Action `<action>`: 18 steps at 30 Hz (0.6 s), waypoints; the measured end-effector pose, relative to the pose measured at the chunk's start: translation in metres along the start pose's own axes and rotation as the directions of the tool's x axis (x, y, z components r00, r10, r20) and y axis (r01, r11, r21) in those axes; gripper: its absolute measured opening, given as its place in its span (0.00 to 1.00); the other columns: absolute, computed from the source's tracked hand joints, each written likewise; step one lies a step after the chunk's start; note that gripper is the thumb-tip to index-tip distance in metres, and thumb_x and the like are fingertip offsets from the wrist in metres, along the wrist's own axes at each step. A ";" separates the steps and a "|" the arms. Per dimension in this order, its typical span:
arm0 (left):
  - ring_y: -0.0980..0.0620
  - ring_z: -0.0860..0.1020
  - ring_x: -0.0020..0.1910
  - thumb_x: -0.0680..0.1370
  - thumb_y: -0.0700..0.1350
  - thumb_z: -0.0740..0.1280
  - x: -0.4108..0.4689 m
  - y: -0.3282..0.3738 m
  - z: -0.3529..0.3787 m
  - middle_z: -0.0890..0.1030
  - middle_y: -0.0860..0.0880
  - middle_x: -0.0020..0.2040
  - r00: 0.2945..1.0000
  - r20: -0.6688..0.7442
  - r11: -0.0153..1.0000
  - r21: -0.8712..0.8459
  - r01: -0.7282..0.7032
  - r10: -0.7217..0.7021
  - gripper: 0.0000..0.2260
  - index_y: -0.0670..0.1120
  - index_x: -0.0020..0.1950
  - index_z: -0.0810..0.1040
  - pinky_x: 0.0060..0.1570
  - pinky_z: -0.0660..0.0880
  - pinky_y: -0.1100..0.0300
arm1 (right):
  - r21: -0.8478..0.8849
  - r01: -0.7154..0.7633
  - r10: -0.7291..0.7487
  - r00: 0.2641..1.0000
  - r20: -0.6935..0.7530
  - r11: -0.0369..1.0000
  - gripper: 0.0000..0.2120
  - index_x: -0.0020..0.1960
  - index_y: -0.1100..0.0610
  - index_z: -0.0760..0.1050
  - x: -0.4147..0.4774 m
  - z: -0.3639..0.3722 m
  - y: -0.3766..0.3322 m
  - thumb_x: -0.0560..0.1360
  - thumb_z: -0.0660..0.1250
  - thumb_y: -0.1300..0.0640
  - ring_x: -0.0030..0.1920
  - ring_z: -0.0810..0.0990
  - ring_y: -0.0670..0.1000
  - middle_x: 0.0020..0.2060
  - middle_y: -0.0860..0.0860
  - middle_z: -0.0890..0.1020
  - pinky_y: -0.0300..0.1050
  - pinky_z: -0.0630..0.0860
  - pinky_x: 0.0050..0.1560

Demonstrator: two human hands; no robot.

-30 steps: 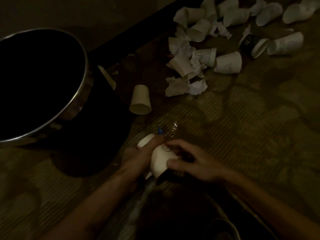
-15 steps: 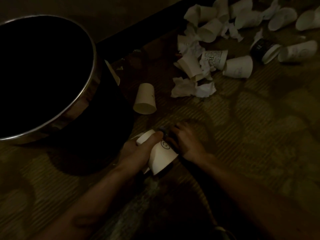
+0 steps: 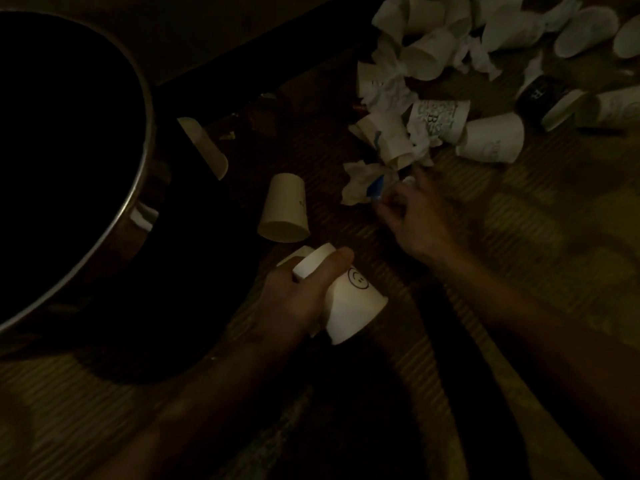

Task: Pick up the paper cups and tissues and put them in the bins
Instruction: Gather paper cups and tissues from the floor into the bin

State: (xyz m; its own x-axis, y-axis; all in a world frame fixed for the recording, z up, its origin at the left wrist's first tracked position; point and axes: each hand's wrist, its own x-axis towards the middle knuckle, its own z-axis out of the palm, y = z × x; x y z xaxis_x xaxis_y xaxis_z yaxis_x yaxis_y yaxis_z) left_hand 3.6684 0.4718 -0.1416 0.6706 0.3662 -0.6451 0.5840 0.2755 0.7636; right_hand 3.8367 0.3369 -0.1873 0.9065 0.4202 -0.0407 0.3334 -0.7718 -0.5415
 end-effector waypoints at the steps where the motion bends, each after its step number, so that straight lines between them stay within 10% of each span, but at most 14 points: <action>1: 0.54 0.84 0.43 0.49 0.70 0.76 0.004 0.000 -0.001 0.85 0.57 0.41 1.000 0.001 1.000 0.003 -0.009 0.009 0.21 0.65 0.38 0.83 0.49 0.80 0.51 | 0.017 0.009 -0.010 0.999 0.046 1.000 0.07 0.50 0.56 0.78 0.004 0.005 0.001 0.76 0.69 0.52 0.75 0.57 0.59 0.76 0.58 0.59 0.52 0.61 0.71; 12: 0.54 0.84 0.45 0.49 0.72 0.76 0.010 -0.002 -0.007 0.85 0.58 0.42 1.000 -0.020 0.999 0.046 -0.014 0.015 0.23 0.64 0.39 0.83 0.51 0.80 0.50 | 0.141 -0.102 0.099 0.995 0.025 0.985 0.07 0.40 0.57 0.75 -0.006 0.017 0.012 0.74 0.70 0.63 0.45 0.77 0.51 0.42 0.52 0.78 0.40 0.70 0.43; 18: 0.51 0.84 0.48 0.58 0.65 0.76 -0.035 0.040 0.004 0.86 0.52 0.45 0.944 0.284 0.953 0.199 -0.228 0.166 0.22 0.54 0.45 0.84 0.53 0.80 0.44 | 0.537 -0.188 0.168 0.982 0.086 0.823 0.14 0.44 0.46 0.74 -0.030 -0.036 -0.015 0.68 0.77 0.59 0.38 0.79 0.36 0.40 0.42 0.79 0.30 0.75 0.34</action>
State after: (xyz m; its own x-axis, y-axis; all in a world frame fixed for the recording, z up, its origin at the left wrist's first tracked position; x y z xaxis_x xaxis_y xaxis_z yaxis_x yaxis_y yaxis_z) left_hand 3.6697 0.4662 -0.0888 0.8603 0.1396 -0.4904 0.4949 0.0026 0.8689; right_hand 3.8138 0.3185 -0.1473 0.9239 0.3242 -0.2033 -0.0349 -0.4576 -0.8885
